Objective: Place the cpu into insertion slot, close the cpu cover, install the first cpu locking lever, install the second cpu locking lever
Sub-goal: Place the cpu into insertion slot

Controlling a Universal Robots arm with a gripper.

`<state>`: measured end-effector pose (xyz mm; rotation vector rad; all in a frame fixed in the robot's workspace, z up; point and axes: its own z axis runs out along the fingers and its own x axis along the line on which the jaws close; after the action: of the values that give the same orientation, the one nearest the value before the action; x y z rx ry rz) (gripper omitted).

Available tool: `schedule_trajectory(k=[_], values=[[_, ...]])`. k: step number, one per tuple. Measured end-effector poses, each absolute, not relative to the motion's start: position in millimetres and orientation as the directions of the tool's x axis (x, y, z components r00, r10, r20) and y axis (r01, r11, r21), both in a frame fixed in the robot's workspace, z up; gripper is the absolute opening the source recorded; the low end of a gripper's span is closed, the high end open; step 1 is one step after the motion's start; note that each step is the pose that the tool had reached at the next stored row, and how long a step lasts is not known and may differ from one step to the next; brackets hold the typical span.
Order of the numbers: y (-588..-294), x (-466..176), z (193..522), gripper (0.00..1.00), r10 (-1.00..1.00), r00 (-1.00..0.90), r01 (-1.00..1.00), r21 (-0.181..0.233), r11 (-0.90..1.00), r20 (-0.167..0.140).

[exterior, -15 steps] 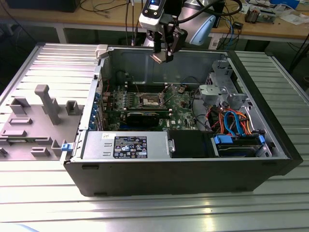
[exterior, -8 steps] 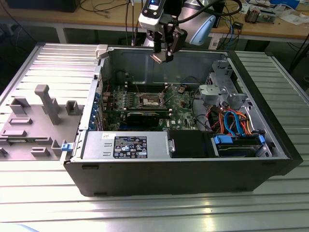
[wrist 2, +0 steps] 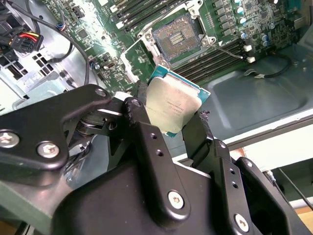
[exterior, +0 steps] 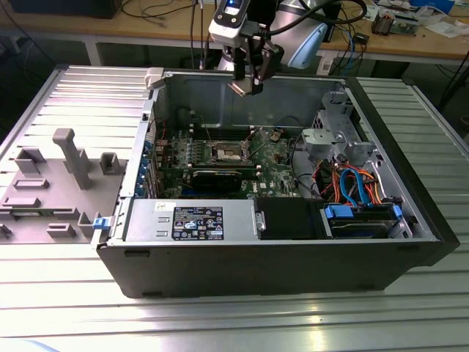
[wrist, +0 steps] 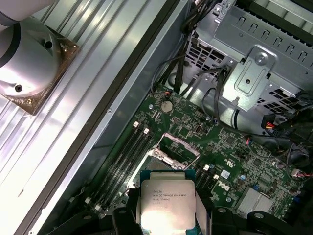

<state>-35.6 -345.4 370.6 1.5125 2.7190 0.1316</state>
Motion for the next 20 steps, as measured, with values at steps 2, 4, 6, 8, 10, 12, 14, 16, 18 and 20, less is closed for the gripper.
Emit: schedule_trajectory(k=[2, 4, 6, 8, 10, 12, 14, 16, 18, 20], values=[[-345.4, -35.6, 370.6, 0.53, 0.852, -0.524, 0.849, 0.087, 0.521, 0.017], [-345.4, -35.6, 370.6, 0.53, 0.854, -0.519, 0.852, 0.087, 0.516, 0.017], [-345.4, -35.6, 370.6, 0.53, 0.857, -0.515, 0.855, 0.087, 0.512, 0.017], [-345.4, -35.6, 370.6, 0.53, 0.859, -0.512, 0.856, 0.087, 0.509, 0.017], [-345.4, -35.6, 370.6, 0.53, 0.861, -0.509, 0.858, 0.087, 0.505, 0.017], [-345.4, -35.6, 370.6, 0.53, 0.863, -0.504, 0.861, 0.087, 0.501, 0.017], [-345.4, -35.6, 370.6, 0.53, 0.866, -0.499, 0.864, 0.087, 0.496, 0.017], [-345.4, -35.6, 370.6, 0.53, 0.868, -0.496, 0.866, 0.087, 0.493, 0.017], [-345.4, -35.6, 370.6, 0.53, 0.870, -0.492, 0.868, 0.087, 0.489, 0.017], [-345.4, -35.6, 370.6, 0.53, 0.871, -0.491, 0.869, 0.087, 0.488, 0.017]])
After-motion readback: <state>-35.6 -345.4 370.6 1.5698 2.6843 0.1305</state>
